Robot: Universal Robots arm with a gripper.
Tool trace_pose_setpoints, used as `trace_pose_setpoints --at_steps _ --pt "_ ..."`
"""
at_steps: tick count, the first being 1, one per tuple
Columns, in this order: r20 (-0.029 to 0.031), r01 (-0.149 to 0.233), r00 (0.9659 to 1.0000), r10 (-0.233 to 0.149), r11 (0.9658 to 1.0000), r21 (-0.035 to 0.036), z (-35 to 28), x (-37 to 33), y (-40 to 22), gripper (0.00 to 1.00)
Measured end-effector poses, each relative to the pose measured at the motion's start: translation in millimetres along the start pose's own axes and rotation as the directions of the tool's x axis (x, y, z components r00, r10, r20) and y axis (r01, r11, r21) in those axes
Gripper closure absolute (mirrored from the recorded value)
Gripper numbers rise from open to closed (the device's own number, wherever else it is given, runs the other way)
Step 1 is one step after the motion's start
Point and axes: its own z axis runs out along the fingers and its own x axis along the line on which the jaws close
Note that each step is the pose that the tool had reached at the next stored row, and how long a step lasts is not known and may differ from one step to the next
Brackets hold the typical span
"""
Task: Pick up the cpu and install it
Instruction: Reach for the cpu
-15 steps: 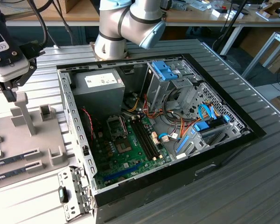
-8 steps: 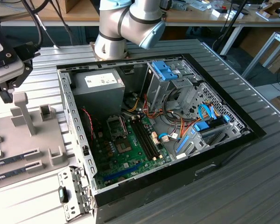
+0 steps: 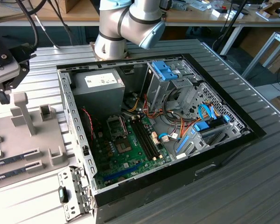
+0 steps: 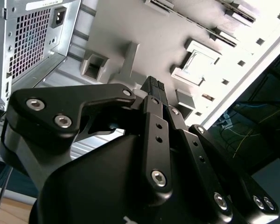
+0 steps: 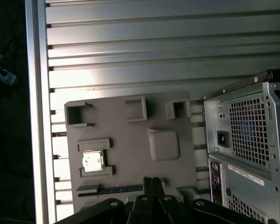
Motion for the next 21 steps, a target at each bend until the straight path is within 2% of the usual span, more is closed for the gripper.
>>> trace_pose_setpoints --at_steps 21 --pt "0.0000 0.000 1.0000 0.000 1.0000 0.0001 4.7 16.9 -1.5 0.89"
